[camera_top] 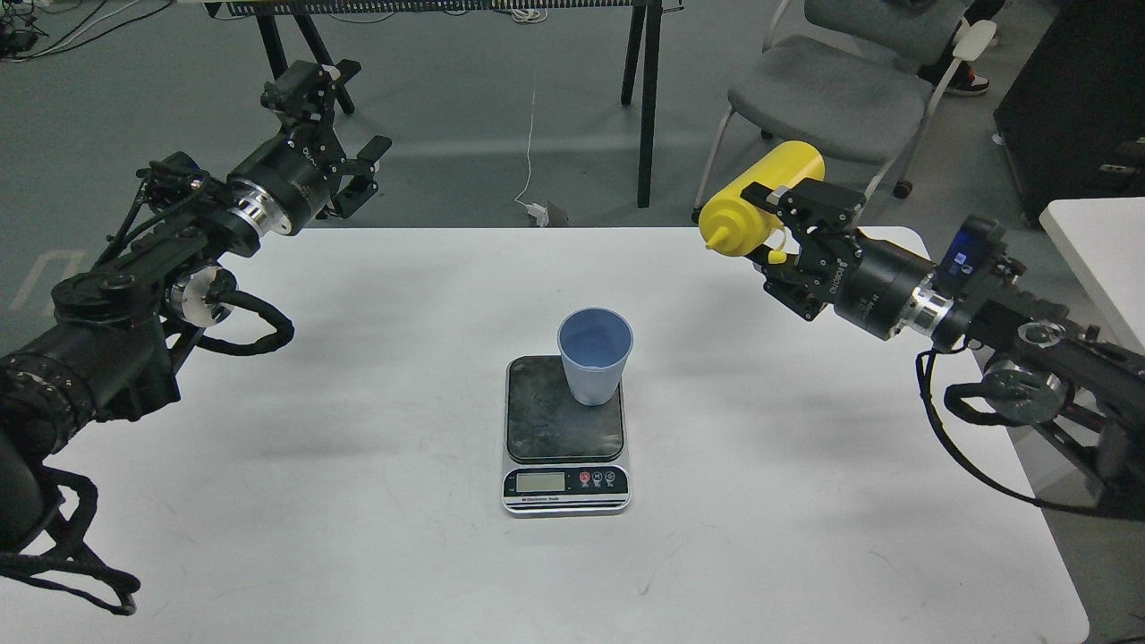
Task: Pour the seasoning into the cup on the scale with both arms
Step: 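Lift the yellow bottle and invert it above the blue cup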
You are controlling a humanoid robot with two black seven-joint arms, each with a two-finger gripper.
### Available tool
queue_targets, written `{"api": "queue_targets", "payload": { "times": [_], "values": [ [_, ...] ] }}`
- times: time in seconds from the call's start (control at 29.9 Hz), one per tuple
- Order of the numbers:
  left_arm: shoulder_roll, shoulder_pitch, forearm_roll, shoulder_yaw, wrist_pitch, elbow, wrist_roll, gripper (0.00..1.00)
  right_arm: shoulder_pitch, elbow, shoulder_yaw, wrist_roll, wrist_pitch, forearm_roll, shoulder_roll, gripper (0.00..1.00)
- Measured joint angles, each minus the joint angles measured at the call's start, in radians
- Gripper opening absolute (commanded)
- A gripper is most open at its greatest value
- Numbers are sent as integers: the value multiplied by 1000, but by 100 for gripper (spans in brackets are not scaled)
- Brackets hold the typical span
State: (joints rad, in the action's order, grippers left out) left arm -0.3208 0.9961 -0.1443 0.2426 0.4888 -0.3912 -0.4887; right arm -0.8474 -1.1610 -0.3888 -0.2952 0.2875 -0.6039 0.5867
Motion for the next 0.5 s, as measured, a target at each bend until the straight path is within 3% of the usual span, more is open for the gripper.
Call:
{"api": "queue_targets", "payload": {
  "times": [0.2, 0.5],
  "values": [
    [0, -2, 0, 1, 0, 0, 0, 95, -274, 1, 344, 3, -224, -108, -49, 42],
    [-1, -2, 0, 1, 0, 0, 0, 95, -452, 8, 590, 24, -357, -194, -169, 42]
  ]
}}
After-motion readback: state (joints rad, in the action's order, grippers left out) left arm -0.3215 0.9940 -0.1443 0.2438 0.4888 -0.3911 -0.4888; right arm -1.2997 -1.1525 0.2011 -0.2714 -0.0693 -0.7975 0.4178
